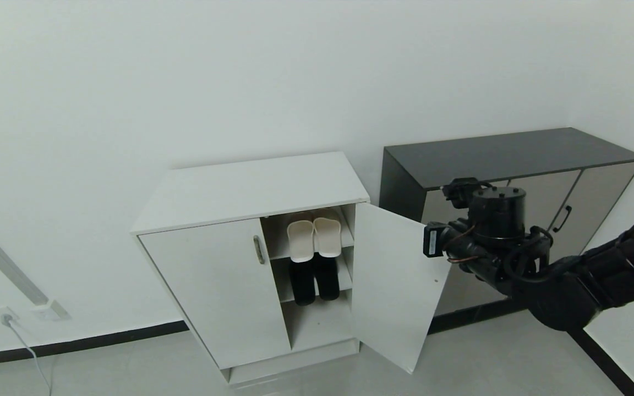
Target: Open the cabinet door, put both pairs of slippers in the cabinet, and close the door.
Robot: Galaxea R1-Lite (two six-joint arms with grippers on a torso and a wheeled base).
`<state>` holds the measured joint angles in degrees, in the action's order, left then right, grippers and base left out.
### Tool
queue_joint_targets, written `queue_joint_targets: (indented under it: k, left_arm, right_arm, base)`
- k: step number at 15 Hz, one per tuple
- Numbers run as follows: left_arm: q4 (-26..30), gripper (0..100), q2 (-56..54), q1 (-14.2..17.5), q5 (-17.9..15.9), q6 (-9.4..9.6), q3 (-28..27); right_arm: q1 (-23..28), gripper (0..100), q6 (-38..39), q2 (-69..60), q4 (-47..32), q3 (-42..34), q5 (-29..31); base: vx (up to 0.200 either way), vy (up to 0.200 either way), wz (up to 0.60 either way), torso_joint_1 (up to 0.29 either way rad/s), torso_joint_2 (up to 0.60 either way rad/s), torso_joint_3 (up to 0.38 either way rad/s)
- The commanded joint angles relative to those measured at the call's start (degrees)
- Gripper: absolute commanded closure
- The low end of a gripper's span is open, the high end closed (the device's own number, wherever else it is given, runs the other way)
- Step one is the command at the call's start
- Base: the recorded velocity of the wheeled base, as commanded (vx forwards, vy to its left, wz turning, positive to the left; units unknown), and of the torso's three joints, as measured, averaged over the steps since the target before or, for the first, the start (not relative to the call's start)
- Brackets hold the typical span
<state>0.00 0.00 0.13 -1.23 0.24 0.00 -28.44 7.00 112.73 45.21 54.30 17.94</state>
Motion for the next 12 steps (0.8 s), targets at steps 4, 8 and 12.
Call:
queue_joint_targets:
  k: [4, 8, 12]
  left_arm:
    - [0.00, 100, 0.00, 0.04, 0.00, 0.02, 0.00]
    - [0.00, 100, 0.00, 0.04, 0.00, 0.02, 0.00]
    - [0.00, 100, 0.00, 0.04, 0.00, 0.11, 0.00]
  right_arm:
    - [6.91, 100, 0.30, 8.65, 0.14, 5.21, -2.83]
    - [9.46, 100, 0.47, 11.02, 0.49, 7.49, -5.55]
    - [10.60, 100, 2.06, 12.78, 1.54, 10.21, -6.17]
  base:
    - [0.000, 0.000, 0.00, 0.000, 0.00, 0.000]
    - [0.000, 0.000, 0.00, 0.000, 0.00, 0.000]
    - [0.000, 0.000, 0.00, 0.000, 0.00, 0.000]
